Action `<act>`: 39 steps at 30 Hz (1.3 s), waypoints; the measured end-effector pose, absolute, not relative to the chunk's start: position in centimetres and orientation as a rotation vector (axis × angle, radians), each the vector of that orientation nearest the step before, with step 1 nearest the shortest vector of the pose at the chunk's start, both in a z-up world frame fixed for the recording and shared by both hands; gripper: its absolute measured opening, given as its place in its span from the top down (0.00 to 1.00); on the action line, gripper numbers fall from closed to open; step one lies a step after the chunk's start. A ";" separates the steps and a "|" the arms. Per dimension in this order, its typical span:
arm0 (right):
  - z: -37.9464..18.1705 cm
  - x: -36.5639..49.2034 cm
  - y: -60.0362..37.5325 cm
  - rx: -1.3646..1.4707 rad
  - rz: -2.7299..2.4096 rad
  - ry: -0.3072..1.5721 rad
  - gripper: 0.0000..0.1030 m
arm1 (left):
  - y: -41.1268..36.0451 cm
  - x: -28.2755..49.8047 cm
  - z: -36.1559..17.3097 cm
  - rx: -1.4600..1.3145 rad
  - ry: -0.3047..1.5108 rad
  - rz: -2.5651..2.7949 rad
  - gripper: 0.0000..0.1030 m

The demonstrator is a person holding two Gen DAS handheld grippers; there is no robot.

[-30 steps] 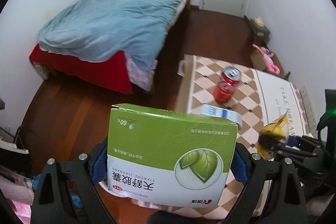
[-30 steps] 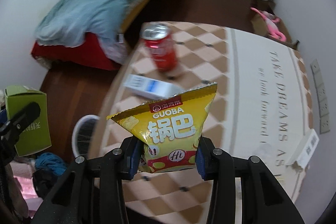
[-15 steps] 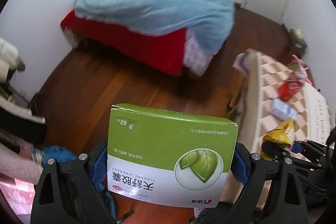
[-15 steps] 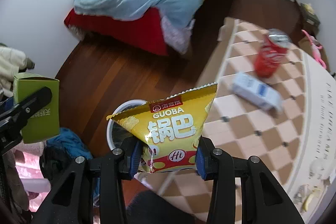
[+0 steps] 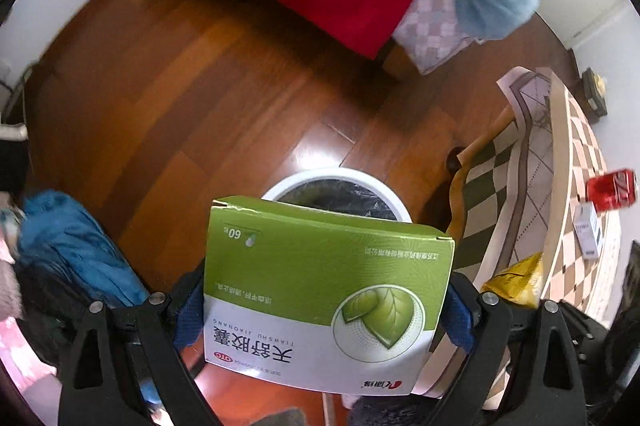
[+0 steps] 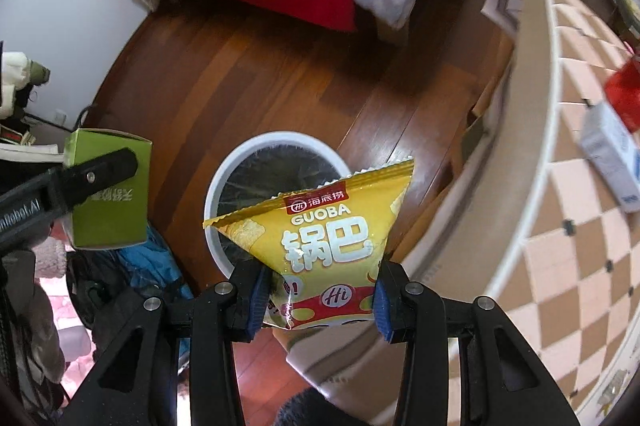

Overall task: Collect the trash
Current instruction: 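Carry both items over the white bin and open both tools to drop them, then grasp the clear plastic cup with the left tool while the right tool grasps the white box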

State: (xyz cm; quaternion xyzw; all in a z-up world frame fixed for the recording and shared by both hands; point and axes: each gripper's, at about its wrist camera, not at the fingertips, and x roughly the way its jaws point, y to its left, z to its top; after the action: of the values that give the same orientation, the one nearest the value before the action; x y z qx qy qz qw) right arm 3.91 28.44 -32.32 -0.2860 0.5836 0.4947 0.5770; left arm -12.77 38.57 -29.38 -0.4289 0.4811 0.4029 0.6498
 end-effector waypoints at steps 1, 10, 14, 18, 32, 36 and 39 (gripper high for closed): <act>-32.9 3.8 28.9 -0.678 1.156 1.380 0.57 | 38.8 -13.1 -29.7 -0.998 1.095 0.915 0.04; -35.2 3.7 30.7 -0.648 1.186 1.438 0.10 | 38.1 -15.1 -29.4 -0.954 1.090 1.022 0.02; -34.6 2.9 30.1 -0.728 1.161 1.365 0.00 | 35.9 -15.9 -28.4 -0.860 1.109 1.099 0.02; -33.5 2.5 28.8 -0.782 1.140 1.310 0.00 | 33.8 -16.8 -27.6 -0.798 1.113 1.152 0.02; -27.0 1.3 23.4 -0.744 1.170 1.213 0.00 | 28.3 -18.4 -21.6 -0.699 1.032 1.185 0.02; -24.4 1.1 21.2 -0.696 1.191 1.195 0.00 | 26.7 -18.7 -19.2 -0.684 0.995 1.179 0.02; -22.3 1.0 19.7 -0.654 1.206 1.173 0.00 | 25.2 -18.6 -17.3 -0.658 0.964 1.179 0.02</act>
State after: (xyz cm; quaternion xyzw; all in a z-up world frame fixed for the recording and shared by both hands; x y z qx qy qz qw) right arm 1.03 19.65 -22.30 -0.2843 0.5100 0.5243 0.6199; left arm -18.65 25.16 -17.33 -0.2923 0.4286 0.5243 0.6752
